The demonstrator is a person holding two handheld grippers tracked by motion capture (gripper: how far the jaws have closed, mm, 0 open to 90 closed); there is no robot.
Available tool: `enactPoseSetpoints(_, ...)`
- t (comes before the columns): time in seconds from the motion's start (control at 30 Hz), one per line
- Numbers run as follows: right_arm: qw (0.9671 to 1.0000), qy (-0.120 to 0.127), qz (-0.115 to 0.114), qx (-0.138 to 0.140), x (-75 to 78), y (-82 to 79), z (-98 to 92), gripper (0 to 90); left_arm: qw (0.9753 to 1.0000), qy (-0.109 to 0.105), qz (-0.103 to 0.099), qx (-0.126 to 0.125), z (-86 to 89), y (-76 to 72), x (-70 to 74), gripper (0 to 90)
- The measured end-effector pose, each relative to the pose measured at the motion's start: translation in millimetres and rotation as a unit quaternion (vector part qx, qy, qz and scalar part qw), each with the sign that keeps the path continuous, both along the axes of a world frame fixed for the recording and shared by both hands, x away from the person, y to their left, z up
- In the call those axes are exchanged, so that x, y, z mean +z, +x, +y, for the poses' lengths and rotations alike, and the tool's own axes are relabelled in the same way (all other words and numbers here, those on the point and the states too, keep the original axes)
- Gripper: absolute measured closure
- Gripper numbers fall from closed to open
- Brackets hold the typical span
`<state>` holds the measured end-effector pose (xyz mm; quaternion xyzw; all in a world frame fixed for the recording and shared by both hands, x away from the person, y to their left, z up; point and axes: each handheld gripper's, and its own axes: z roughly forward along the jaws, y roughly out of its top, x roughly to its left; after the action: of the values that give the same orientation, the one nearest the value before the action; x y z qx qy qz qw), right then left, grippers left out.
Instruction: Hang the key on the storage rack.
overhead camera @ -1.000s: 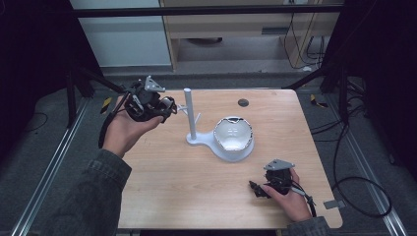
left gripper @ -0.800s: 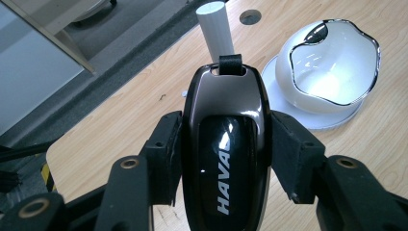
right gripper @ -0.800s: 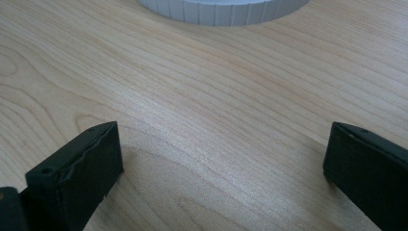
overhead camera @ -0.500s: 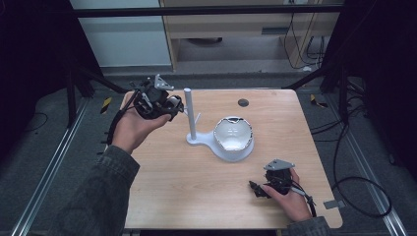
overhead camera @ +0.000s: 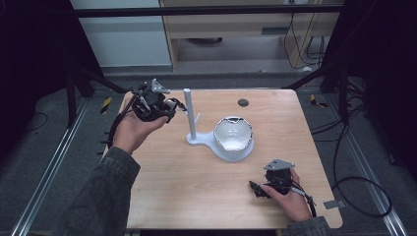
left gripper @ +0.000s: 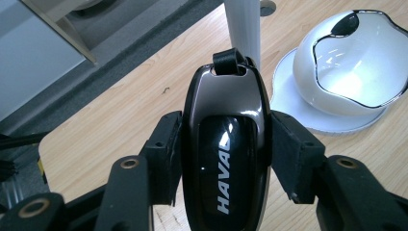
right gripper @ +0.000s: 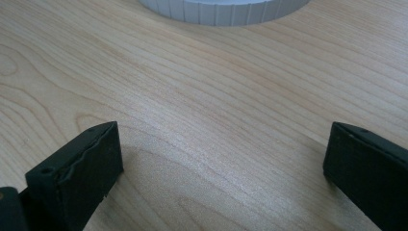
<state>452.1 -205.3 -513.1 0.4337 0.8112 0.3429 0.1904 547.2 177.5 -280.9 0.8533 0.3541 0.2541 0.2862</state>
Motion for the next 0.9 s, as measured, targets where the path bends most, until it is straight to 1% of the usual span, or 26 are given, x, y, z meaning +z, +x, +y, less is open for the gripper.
enactPoseSetpoints(0.1,1.0000,0.000,0.000,0.000,0.0,0.0,0.0,0.4,1.0000,0.000,0.005,0.000,4.0,-0.7,-7.8,48.6)
enactPoseSetpoints(0.13,1.0000,0.000,0.000,0.000,0.0,0.0,0.0,0.4,1.0000,0.000,0.005,0.000,4.0,-0.7,-7.8,48.7)
enactPoseSetpoints(0.3,1.0000,0.000,0.000,0.000,0.0,0.0,0.0,0.4,1.0000,-0.001,0.009,0.000,8.9,0.5,-19.6,48.6)
enactPoseSetpoints(0.33,1.0000,0.000,0.000,0.000,0.0,0.0,0.0,0.4,0.9999,-0.003,0.011,0.001,10.0,1.4,-24.7,48.6)
enactPoseSetpoints(0.37,1.0000,0.000,0.000,0.000,0.0,0.0,0.0,0.4,0.9999,-0.003,0.011,0.001,10.0,1.4,-24.7,48.7)
enactPoseSetpoints(0.4,1.0000,0.000,0.000,0.000,0.0,0.0,0.0,0.4,1.0000,-0.002,0.009,0.000,10.5,2.4,-30.7,48.6)
enactPoseSetpoints(0.43,1.0000,0.000,0.000,0.000,0.0,0.0,0.0,0.4,1.0000,-0.002,0.009,0.000,10.5,2.4,-30.7,48.6)
enactPoseSetpoints(0.47,1.0000,0.000,0.000,0.000,0.0,0.0,0.0,0.4,0.9999,-0.002,0.010,0.000,10.5,2.5,-34.0,48.6)
enactPoseSetpoints(0.5,1.0000,0.000,0.000,0.000,-0.1,0.0,0.0,0.4,1.0000,-0.003,0.009,0.000,10.5,2.9,-38.3,48.7)
enactPoseSetpoints(0.53,1.0000,0.001,0.000,-0.001,-0.1,-0.1,0.1,0.4,0.9999,-0.007,0.014,0.001,10.9,3.5,-46.7,48.6)
enactPoseSetpoints(0.57,1.0000,0.001,0.000,-0.001,-0.1,-0.1,0.1,0.4,0.9999,-0.007,0.014,0.001,10.9,3.5,-46.7,48.6)
enactPoseSetpoints(0.6,1.0000,0.000,-0.001,0.000,-0.1,0.0,0.0,0.4,0.9997,-0.011,0.020,0.002,10.9,3.4,-50.8,48.6)
enactPoseSetpoints(0.63,1.0000,0.000,-0.001,0.000,-0.1,0.0,0.0,0.4,0.9997,-0.013,0.020,0.001,11.0,3.5,-54.2,48.6)
enactPoseSetpoints(0.67,1.0000,0.001,0.001,-0.001,-0.1,-0.2,0.2,0.4,0.9996,-0.019,0.022,0.000,11.2,3.5,-60.1,48.6)
enactPoseSetpoints(0.7,1.0000,0.001,0.001,-0.001,-0.1,-0.2,0.2,0.4,0.9996,-0.019,0.022,0.000,11.2,3.5,-60.1,48.6)
enactPoseSetpoints(0.8,1.0000,0.002,0.002,-0.003,0.1,-0.4,0.4,0.4,0.9993,-0.028,0.023,0.000,9.9,3.0,-67.9,48.6)
enactPoseSetpoints(0.83,1.0000,0.002,0.001,-0.002,0.0,-0.3,0.3,0.4,0.9994,-0.025,0.025,-0.001,9.4,2.9,-70.1,48.6)
enactPoseSetpoints(0.9,1.0000,0.002,0.001,-0.002,0.0,-0.2,0.3,0.4,0.9993,-0.027,0.025,0.000,8.5,2.7,-75.5,48.7)
